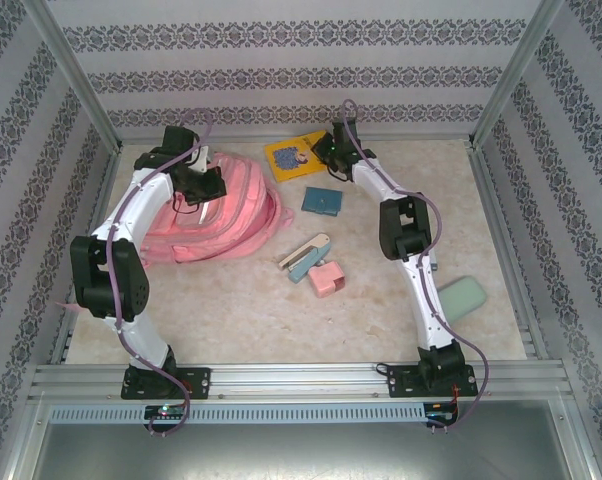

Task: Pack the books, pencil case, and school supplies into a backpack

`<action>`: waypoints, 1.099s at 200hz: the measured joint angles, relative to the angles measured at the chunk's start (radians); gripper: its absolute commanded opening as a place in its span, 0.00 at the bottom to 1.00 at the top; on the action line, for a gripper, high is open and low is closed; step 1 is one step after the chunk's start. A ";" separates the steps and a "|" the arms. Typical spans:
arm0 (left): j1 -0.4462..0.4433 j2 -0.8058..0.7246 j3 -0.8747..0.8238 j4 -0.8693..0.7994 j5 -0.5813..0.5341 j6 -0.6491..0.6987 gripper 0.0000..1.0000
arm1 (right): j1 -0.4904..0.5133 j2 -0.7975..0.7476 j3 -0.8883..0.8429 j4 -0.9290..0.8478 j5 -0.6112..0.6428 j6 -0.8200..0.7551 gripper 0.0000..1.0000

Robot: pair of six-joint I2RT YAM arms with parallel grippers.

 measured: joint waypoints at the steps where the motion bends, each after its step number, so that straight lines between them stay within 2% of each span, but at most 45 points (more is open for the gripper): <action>1: 0.000 0.000 0.000 0.000 0.000 0.000 0.00 | 0.000 0.001 0.001 -0.008 0.003 0.001 0.00; 14: -0.001 -0.003 0.000 -0.001 -0.005 0.000 0.00 | -0.004 0.002 0.000 -0.080 0.034 0.007 0.00; 57: -0.001 -0.018 -0.003 -0.003 -0.018 -0.001 0.00 | -0.020 -0.042 -0.045 -0.156 0.094 0.012 0.00; 95: -0.001 -0.019 -0.004 -0.003 -0.023 -0.001 0.00 | -0.081 -0.209 -0.303 -0.160 0.127 -0.002 0.00; 107: -0.002 -0.018 -0.004 -0.003 -0.027 -0.001 0.08 | -0.106 -0.283 -0.420 -0.152 0.139 -0.010 0.00; 127: -0.006 -0.018 -0.004 -0.003 -0.038 -0.004 0.11 | -0.153 -0.410 -0.616 -0.137 0.148 -0.019 0.00; 138: -0.012 -0.018 -0.004 -0.003 -0.046 -0.006 0.15 | -0.171 -0.470 -0.706 -0.129 0.150 -0.029 0.00; 157: -0.028 -0.013 -0.003 -0.003 -0.057 -0.012 0.32 | -0.192 -0.562 -0.841 -0.120 0.152 -0.055 0.00; 173: -0.050 0.004 0.015 -0.002 -0.055 -0.020 0.40 | -0.179 -0.626 -0.931 -0.122 0.152 -0.069 0.00; 220: -0.120 0.079 0.097 0.012 -0.047 -0.031 0.42 | -0.053 -0.719 -1.071 -0.101 0.125 -0.073 0.00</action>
